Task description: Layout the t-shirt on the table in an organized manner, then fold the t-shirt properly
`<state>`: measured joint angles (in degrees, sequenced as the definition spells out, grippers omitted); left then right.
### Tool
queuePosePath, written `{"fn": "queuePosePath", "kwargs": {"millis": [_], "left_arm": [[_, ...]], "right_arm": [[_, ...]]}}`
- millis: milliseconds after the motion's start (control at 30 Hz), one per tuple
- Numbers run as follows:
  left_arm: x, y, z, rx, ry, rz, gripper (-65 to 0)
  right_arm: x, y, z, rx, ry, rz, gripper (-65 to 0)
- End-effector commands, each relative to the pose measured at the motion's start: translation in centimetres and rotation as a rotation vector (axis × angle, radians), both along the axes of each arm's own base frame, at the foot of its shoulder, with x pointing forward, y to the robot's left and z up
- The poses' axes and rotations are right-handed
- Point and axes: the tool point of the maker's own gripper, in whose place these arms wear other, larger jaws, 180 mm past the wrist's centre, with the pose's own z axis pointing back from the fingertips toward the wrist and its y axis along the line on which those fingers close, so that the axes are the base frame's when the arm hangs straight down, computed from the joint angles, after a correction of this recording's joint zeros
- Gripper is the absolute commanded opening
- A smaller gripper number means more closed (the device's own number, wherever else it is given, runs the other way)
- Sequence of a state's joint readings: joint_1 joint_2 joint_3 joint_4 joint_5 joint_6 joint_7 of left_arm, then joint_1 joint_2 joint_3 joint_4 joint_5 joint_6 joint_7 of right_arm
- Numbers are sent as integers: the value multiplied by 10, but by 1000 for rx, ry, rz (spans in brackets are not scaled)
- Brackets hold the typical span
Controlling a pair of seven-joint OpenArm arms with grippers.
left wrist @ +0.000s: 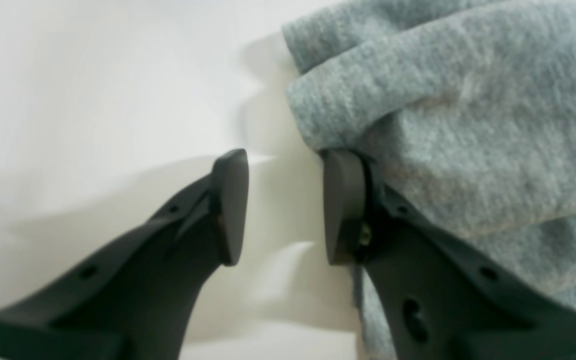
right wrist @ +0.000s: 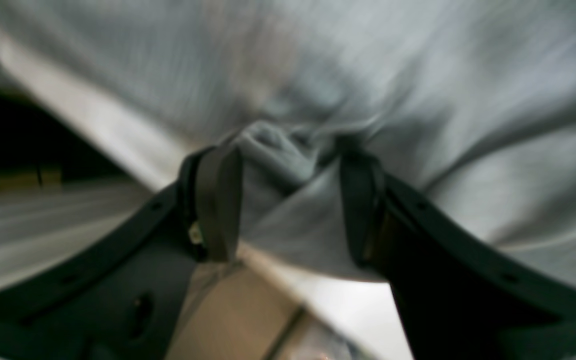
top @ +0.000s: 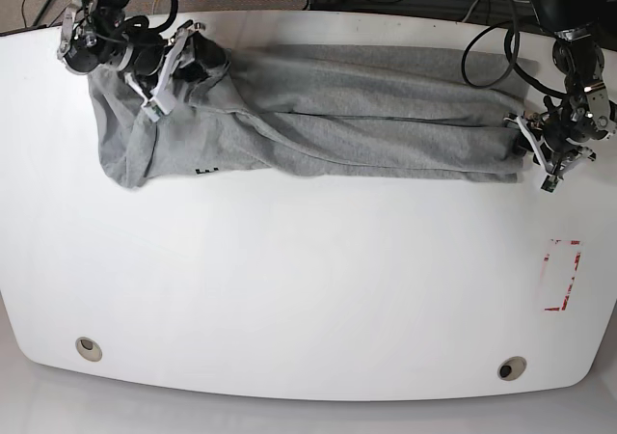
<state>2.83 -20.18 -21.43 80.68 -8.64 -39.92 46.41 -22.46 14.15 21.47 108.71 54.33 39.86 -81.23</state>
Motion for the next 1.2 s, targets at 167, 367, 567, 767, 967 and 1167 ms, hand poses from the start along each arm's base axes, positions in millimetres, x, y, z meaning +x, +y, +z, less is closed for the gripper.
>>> {"fn": "queuePosePath", "kwargs": {"millis": [167,367,567,767,967,1167], "left_arm": [[3,7,7,27,-8,-3,-411],[3,7,7,27,-8,-3,-411],[4,7,7,27,-9,-4,-411],[4,7,7,27,-9,-4,-411],[4,7,7,27,-9,-4,-411],[4,7,7,28,-10,-5,-411]], "right_arm": [[-7,32,28,128,-58,104,-350],[-7,39,43,207,-74,147,-352],[16,6,55,152,-148,68,-352],[48,-31,66,42,-240,-24,-352],[64,-47,55,-47,-238,-65,-352],[67,-48,40,-51,-201,-96,-346]]}}
